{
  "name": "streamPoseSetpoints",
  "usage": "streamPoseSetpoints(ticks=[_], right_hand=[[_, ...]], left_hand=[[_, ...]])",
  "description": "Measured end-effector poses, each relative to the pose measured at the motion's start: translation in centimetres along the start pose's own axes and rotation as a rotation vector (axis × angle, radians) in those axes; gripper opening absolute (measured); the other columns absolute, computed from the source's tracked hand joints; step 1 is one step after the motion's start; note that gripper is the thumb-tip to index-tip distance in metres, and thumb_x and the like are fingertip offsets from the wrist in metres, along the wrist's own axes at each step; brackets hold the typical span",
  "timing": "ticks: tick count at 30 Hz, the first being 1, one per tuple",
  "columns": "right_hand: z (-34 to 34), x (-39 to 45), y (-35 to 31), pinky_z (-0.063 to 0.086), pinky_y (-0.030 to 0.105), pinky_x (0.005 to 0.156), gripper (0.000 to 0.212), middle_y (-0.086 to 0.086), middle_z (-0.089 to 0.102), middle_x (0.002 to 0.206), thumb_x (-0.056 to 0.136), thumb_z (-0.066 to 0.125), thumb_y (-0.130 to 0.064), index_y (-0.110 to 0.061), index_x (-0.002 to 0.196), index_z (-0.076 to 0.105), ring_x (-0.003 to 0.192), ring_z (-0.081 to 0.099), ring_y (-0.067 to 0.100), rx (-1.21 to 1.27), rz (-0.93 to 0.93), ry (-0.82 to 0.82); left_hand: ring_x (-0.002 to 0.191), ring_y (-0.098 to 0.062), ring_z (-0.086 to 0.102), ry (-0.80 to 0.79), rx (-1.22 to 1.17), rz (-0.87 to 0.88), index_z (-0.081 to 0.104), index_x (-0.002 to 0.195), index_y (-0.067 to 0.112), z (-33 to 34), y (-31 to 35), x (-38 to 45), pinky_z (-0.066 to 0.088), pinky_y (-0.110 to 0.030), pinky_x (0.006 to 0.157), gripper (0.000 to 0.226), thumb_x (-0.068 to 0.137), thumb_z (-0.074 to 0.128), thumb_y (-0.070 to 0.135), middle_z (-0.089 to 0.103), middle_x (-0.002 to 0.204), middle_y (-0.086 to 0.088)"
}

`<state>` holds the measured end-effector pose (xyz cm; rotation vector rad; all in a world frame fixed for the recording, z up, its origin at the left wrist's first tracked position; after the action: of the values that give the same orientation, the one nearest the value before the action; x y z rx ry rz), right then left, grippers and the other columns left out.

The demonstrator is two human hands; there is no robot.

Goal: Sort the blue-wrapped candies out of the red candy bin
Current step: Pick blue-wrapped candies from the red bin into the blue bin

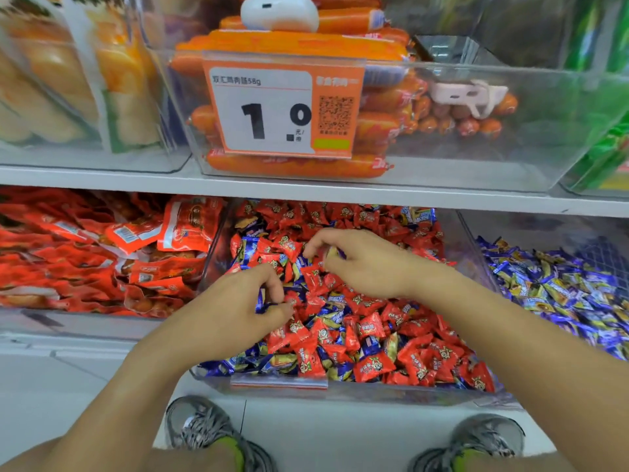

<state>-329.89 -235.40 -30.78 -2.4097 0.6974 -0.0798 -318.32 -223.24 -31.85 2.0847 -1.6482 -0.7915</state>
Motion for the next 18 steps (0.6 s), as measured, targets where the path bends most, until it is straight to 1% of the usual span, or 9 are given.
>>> streamPoseSetpoints(ticks=[1, 2, 4, 7, 9, 11, 14, 16, 18], right_hand=[[0.3, 0.8, -0.1, 0.05, 0.036, 0.066, 0.022, 0.003, 0.067, 0.088, 0.097, 0.048, -0.021, -0.023, 0.114, 0.061, 0.07, 0.061, 0.017, -0.076, 0.004, 0.023], [0.4, 1.5, -0.3, 0.05, 0.035, 0.068, 0.023, 0.004, 0.065, 0.09, 0.096, 0.051, -0.029, -0.019, 0.115, 0.06, 0.078, 0.062, 0.02, -0.192, 0.006, 0.062], [0.8, 2.5, -0.5, 0.046, 0.033, 0.072, 0.042, 0.004, 0.059, 0.095, 0.091, 0.058, -0.052, -0.015, 0.111, 0.058, 0.089, 0.059, 0.025, -0.407, 0.02, 0.137], [1.4, 3.4, -0.6, 0.038, 0.031, 0.065, 0.056, 0.002, 0.047, 0.09, 0.083, 0.06, -0.067, -0.013, 0.099, 0.055, 0.081, 0.05, 0.024, -0.532, 0.047, 0.145], [1.7, 3.6, -0.7, 0.036, 0.031, 0.063, 0.051, 0.002, 0.046, 0.086, 0.083, 0.062, -0.065, -0.015, 0.091, 0.053, 0.081, 0.052, 0.026, -0.544, 0.037, 0.126], [1.9, 3.6, -0.6, 0.037, 0.031, 0.063, 0.043, 0.001, 0.048, 0.085, 0.086, 0.064, -0.056, -0.015, 0.093, 0.056, 0.087, 0.057, 0.028, -0.534, -0.006, 0.085], [1.8, 3.2, -0.1, 0.043, 0.032, 0.067, 0.036, 0.001, 0.058, 0.094, 0.088, 0.067, -0.046, -0.017, 0.109, 0.062, 0.094, 0.058, 0.025, -0.475, -0.033, 0.052], [1.6, 2.7, 0.2, 0.046, 0.033, 0.072, 0.038, 0.003, 0.063, 0.105, 0.088, 0.068, -0.046, -0.019, 0.113, 0.062, 0.097, 0.059, 0.025, -0.451, -0.018, 0.063], [1.4, 2.1, 0.6, 0.047, 0.034, 0.077, 0.041, 0.003, 0.064, 0.11, 0.087, 0.068, -0.049, -0.019, 0.116, 0.062, 0.099, 0.06, 0.024, -0.389, 0.001, 0.07]], left_hand=[[0.047, -0.004, 0.051, 0.003, 0.002, -0.002, 0.052, 0.087, 0.029, 0.1, -0.1, 0.1, 0.048, -0.024, 0.053, 0.013, 0.092, 0.061, 0.036, 0.066, 0.092, 0.005], [0.049, -0.005, 0.052, 0.017, -0.005, -0.001, 0.052, 0.088, 0.03, 0.0, -0.1, 0.3, 0.051, -0.028, 0.056, 0.011, 0.093, 0.061, 0.032, 0.065, 0.092, 0.006], [0.054, -0.009, 0.055, 0.035, -0.053, -0.013, 0.052, 0.092, 0.035, -0.1, -0.4, 0.6, 0.052, -0.037, 0.059, 0.012, 0.092, 0.06, 0.025, 0.063, 0.093, 0.009], [0.041, -0.006, 0.044, 0.06, -0.107, -0.059, 0.056, 0.095, 0.033, 0.0, -0.8, 1.2, 0.045, -0.029, 0.047, 0.014, 0.091, 0.058, 0.02, 0.062, 0.093, 0.008], [0.037, -0.008, 0.038, 0.104, -0.141, -0.078, 0.059, 0.093, 0.029, -0.2, -0.7, 1.5, 0.038, -0.026, 0.043, 0.011, 0.091, 0.058, 0.019, 0.067, 0.087, -0.003], [0.034, -0.006, 0.035, 0.141, -0.167, -0.091, 0.061, 0.091, 0.026, -0.5, -0.6, 1.5, 0.034, -0.022, 0.04, 0.009, 0.093, 0.055, 0.019, 0.069, 0.083, -0.009], [0.037, -0.005, 0.041, 0.212, -0.165, -0.087, 0.062, 0.093, 0.026, -0.9, -0.5, 1.5, 0.038, -0.02, 0.042, 0.011, 0.095, 0.052, 0.023, 0.068, 0.091, 0.001], [0.05, -0.009, 0.053, 0.262, -0.105, -0.078, 0.063, 0.1, 0.028, -1.0, -0.4, 1.5, 0.047, -0.027, 0.053, 0.011, 0.096, 0.053, 0.027, 0.066, 0.095, 0.002], [0.078, -0.013, 0.062, 0.305, -0.021, -0.06, 0.063, 0.114, 0.027, -1.1, -0.3, 1.5, 0.048, -0.027, 0.07, 0.019, 0.098, 0.053, 0.03, 0.061, 0.105, 0.004]])
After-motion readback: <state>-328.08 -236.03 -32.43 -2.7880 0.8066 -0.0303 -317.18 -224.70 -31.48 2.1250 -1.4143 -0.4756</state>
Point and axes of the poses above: each hand's wrist, its own x-axis towards the middle knuckle, its own z-axis out of the palm, y = z × x, the point moved 7 cm from there along x, towards the middle knuckle
